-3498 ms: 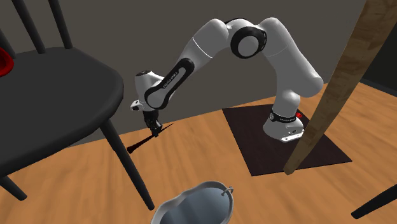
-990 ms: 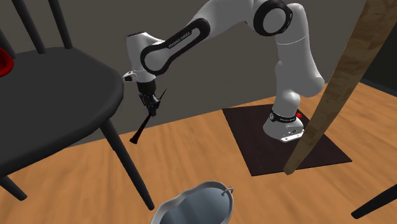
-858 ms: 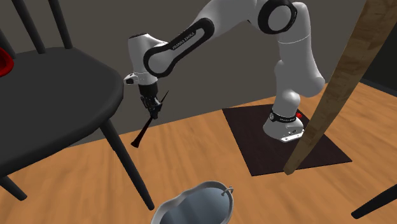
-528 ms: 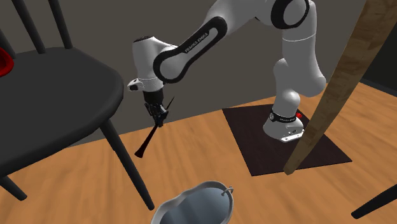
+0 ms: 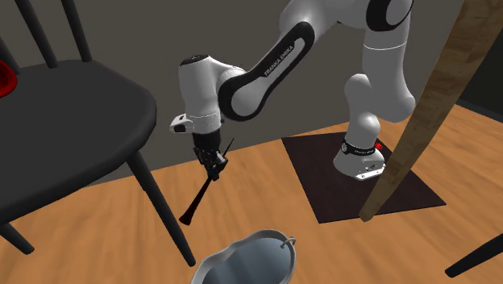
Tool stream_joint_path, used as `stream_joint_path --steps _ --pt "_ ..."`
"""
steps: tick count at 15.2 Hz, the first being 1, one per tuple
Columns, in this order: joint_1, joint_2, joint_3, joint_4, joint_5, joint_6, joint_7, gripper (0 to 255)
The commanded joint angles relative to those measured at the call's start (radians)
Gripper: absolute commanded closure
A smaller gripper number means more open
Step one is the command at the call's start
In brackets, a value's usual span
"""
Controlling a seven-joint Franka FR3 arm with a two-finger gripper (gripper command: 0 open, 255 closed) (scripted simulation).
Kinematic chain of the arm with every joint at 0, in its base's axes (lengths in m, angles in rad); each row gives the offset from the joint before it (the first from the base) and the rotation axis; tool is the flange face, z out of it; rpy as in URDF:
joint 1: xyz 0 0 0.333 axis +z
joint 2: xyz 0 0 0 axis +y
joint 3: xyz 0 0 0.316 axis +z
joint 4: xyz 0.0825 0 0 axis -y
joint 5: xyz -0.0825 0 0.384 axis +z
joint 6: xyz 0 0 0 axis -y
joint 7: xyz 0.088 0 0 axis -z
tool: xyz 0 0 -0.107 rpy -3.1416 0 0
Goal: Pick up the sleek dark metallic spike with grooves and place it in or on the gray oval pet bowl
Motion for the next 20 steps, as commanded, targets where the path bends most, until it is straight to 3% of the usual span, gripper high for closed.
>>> stream_joint_path --steps 1,9,18,20 --pt "0.029 -0.011 0.015 -0.019 -0.004 0.014 0.046 255" --pt "0.147 -0.029 0.077 -0.048 -0.025 0.048 0.234 255" --pt "0.28 0.011 0.141 0.007 -0.061 0.056 0.452 255" --pt "0.281 0.026 0.141 -0.001 -0.061 0.079 0.45 255"
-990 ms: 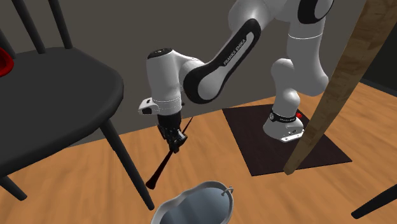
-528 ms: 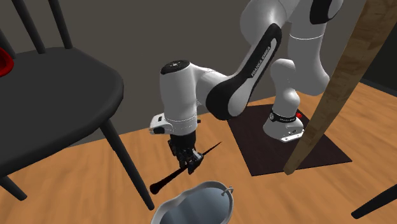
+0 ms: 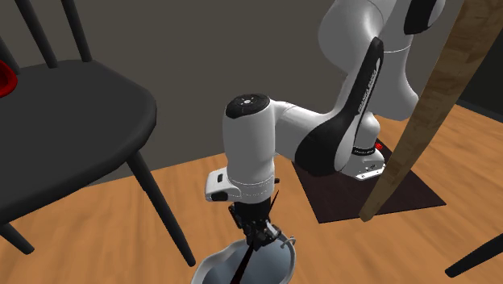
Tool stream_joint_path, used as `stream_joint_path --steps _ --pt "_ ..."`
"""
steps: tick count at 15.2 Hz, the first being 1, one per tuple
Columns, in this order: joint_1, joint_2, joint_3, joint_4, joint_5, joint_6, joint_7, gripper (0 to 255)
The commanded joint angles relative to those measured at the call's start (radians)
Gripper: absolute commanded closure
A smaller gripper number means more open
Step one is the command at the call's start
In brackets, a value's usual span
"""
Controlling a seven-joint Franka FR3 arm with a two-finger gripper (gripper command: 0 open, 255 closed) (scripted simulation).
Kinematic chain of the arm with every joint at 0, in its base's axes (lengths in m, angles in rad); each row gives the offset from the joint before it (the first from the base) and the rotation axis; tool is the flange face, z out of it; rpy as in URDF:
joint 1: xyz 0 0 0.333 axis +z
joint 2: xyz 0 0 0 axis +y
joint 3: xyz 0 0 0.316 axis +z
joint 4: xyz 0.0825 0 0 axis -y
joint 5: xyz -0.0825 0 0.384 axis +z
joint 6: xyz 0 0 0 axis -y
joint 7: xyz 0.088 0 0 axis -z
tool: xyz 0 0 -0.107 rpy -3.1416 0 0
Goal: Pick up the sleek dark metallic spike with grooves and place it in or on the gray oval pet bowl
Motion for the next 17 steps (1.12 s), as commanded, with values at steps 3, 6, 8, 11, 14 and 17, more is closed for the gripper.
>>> stream_joint_path --steps 3,6,8,11,14,17 --pt "0.005 0.032 0.001 -0.008 -0.002 0.042 0.004 255" --pt "0.006 0.057 0.001 -0.018 -0.002 0.075 0.002 255" --pt "0.007 0.074 0.001 -0.023 -0.002 0.097 0.0 255" --pt "0.008 0.101 0.0 -0.029 -0.002 0.13 -0.003 255" --pt "0.008 0.113 0.0 -0.031 -0.002 0.144 -0.004 255" --pt "0.008 0.113 0.0 -0.031 -0.002 0.144 -0.004 255"
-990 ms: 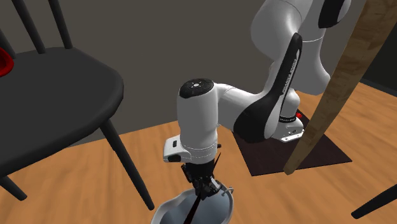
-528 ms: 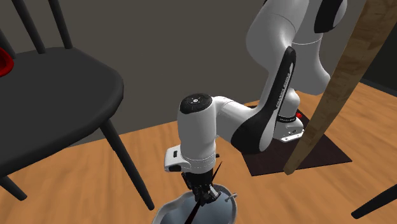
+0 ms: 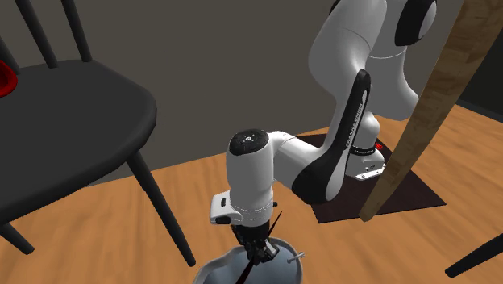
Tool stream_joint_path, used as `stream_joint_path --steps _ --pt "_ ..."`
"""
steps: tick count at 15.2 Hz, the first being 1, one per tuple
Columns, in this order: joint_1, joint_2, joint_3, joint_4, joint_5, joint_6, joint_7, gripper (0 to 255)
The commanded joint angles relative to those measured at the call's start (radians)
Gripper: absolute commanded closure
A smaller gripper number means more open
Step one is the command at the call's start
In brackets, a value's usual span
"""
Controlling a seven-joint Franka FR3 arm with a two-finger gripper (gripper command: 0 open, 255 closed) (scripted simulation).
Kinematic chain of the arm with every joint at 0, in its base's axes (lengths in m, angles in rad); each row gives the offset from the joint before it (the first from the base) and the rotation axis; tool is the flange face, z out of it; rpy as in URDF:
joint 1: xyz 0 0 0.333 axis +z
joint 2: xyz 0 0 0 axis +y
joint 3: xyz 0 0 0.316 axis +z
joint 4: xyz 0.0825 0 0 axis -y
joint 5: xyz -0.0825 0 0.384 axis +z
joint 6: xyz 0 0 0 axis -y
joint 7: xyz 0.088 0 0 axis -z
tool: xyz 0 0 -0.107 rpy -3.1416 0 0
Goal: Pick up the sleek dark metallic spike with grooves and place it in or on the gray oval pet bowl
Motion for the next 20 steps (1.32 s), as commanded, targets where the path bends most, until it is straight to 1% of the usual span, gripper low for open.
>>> stream_joint_path --steps 1,3,4,9,13,20 --pt "0.0 0.001 0.0 0.0 0.0 0.001 0.0 255" --pt "0.0 0.001 0.0 0.0 0.0 0.001 0.0 255" --pt "0.0 0.001 0.0 -0.001 0.0 0.001 0.0 0" --pt "0.0 0.001 0.0 0.0 0.0 0.001 0.0 0" --pt "-0.011 -0.087 0.0 0.012 0.003 -0.1 -0.002 0" --pt "-0.01 -0.087 -0.001 0.012 0.003 -0.1 -0.002 0"
